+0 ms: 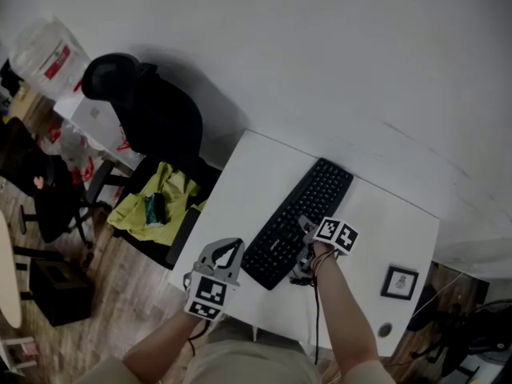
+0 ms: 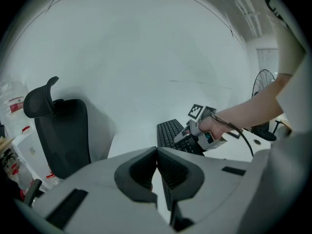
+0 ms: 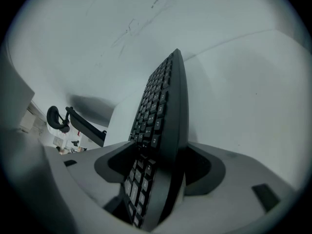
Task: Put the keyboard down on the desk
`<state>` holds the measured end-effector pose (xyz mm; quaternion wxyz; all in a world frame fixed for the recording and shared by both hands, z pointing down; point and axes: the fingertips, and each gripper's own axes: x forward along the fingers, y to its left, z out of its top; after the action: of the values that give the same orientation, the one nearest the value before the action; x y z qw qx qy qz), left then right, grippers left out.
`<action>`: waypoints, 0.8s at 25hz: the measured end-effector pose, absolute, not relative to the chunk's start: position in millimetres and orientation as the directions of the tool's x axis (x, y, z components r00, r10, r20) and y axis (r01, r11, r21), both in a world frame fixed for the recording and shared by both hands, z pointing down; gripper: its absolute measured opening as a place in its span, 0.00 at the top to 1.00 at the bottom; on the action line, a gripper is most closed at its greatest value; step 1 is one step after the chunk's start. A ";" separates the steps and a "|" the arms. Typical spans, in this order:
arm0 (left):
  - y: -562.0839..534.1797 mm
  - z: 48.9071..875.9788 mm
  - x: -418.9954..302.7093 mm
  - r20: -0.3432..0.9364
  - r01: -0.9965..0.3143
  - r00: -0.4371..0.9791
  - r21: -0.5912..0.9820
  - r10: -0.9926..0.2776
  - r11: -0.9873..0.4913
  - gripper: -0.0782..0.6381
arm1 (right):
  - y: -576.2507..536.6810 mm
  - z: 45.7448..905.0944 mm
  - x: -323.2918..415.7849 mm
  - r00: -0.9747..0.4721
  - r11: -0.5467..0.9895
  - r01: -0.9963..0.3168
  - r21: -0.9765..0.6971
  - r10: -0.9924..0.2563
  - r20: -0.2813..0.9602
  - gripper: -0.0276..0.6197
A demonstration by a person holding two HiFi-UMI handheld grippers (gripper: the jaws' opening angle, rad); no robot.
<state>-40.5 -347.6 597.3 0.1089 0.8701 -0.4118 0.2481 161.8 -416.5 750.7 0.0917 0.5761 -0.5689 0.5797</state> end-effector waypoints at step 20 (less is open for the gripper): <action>-354.3 545.6 -43.8 0.448 -0.780 0.539 -0.055 -0.713 -0.624 0.86 | -398.9 628.2 187.0 -0.246 -0.102 -0.900 -0.423 -0.682 0.689 0.69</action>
<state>-43.8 -354.3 545.6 0.0755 0.8740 -0.4271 0.2192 187.0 -398.9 628.2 0.1252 0.6013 -0.6581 0.4356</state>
